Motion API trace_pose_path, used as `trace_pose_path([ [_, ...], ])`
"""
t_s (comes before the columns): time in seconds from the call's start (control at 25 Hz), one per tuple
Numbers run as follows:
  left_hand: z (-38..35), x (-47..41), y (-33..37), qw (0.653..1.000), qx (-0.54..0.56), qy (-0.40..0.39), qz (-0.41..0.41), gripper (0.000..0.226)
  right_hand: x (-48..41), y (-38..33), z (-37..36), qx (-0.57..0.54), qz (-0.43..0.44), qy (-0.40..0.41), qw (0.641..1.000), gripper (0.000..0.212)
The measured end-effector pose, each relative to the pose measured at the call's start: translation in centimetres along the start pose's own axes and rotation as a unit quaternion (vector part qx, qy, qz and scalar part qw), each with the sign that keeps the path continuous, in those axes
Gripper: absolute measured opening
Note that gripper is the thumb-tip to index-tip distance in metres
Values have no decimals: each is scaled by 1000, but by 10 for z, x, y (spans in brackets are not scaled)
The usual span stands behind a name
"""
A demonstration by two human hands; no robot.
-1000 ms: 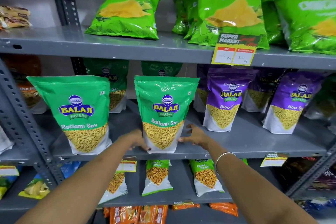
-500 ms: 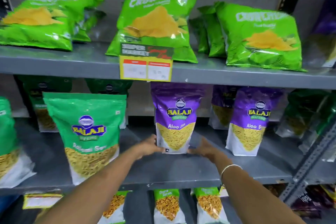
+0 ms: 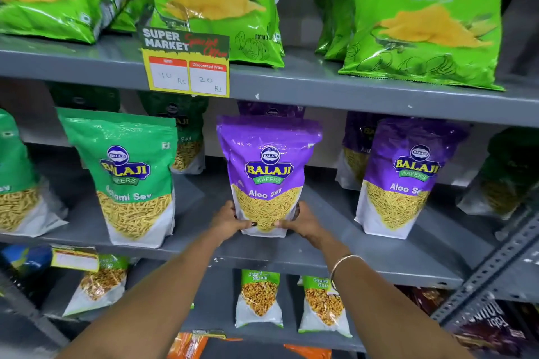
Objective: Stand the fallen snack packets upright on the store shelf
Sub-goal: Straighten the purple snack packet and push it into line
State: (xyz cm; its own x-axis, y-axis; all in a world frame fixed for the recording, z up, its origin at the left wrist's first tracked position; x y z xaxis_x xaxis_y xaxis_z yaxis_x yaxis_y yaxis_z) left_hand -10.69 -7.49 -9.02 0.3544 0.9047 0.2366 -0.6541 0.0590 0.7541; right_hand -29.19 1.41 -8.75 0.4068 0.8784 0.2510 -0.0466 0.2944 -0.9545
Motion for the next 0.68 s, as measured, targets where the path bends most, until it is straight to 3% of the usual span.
trace_pose_path([
  [0.2, 0, 36, -1, 1000, -17, -4, -23, 43, 38, 5, 0, 20, 7, 16, 1000, 75],
  [0.56, -1, 54, -1, 996, -77, -13, -34, 59, 61, 6, -1, 17, 2, 24, 1000, 71],
  [0.68, -2, 54, -2, 994, -107, -4, -38, 62, 54, 14, 0, 14, -14, 15, 1000, 84],
])
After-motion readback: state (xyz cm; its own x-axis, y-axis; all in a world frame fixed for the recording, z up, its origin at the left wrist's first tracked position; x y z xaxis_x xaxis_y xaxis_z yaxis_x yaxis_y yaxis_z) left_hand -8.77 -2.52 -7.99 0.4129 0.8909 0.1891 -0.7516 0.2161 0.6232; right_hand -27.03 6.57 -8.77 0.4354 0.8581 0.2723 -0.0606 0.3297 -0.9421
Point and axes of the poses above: each hand's wrist, its own x-axis away from the middle knuckle, its own z-axis out of the back of the hand, y = z × x, the point moved 8 cm from there along -x, towards the middle knuckle, and after that the axes turned 11 degrees about -x, right-handed, at the moved point
